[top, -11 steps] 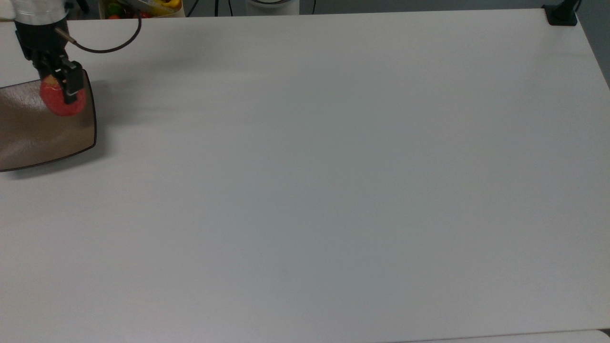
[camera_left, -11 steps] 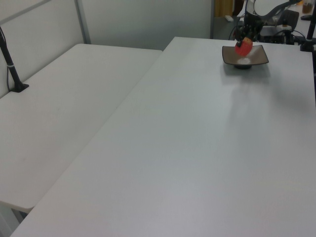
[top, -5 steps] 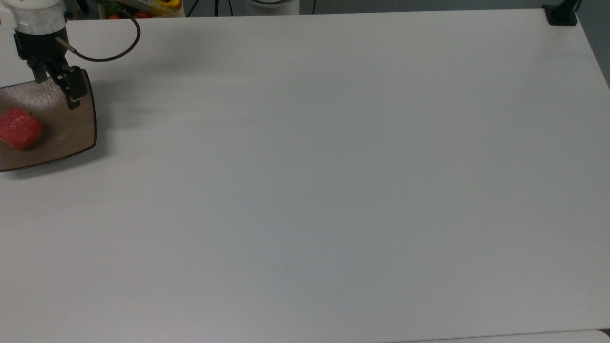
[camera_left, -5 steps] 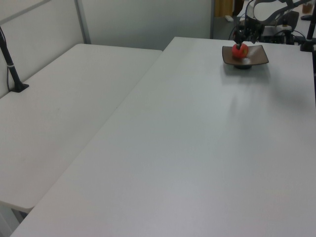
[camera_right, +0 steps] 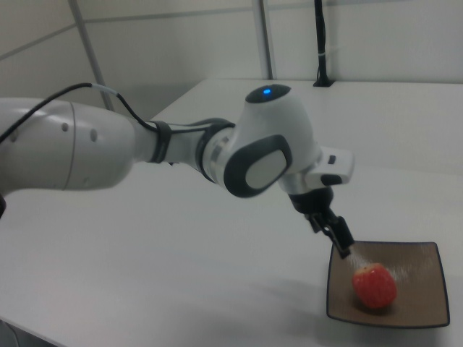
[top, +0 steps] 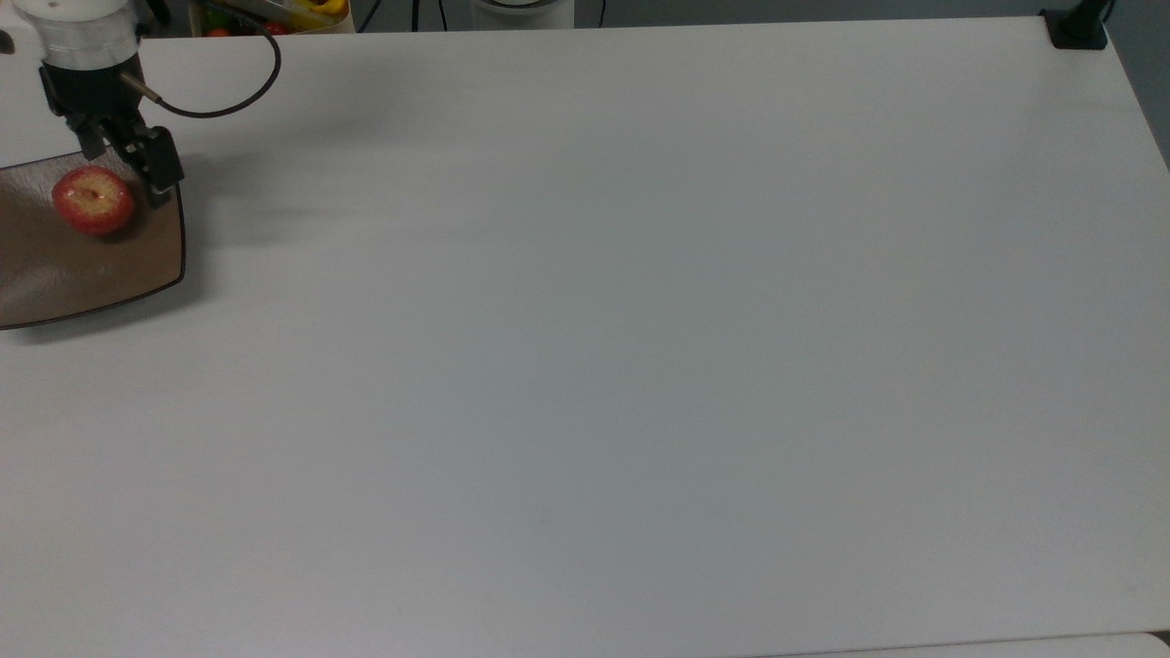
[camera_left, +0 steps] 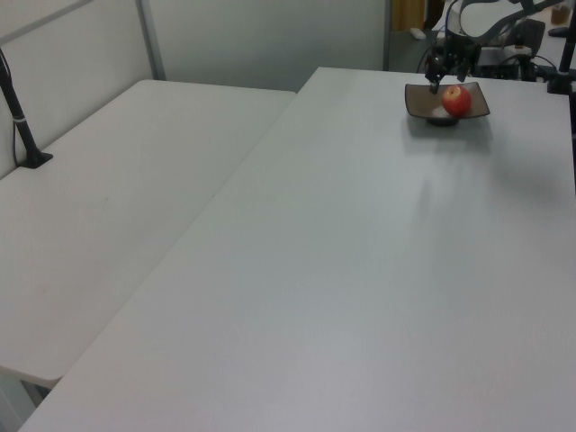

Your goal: Apples placed on a ceramic plate

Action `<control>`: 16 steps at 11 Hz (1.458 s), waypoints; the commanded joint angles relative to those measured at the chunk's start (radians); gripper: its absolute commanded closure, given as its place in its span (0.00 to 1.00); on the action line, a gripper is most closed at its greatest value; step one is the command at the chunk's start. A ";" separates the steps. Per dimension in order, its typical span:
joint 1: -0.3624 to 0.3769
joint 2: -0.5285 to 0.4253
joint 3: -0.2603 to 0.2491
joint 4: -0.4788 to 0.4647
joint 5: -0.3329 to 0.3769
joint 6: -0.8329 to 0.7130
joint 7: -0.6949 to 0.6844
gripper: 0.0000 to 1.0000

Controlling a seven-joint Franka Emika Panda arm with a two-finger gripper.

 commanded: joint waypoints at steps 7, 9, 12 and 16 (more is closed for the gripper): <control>0.219 -0.364 0.033 -0.097 -0.005 -0.558 -0.335 0.00; 0.275 -0.392 0.053 -0.104 0.016 -0.607 -0.326 0.00; 0.280 -0.401 0.145 -0.105 0.059 -0.586 -0.208 0.00; 0.280 -0.380 0.226 -0.156 0.059 -0.431 -0.105 0.00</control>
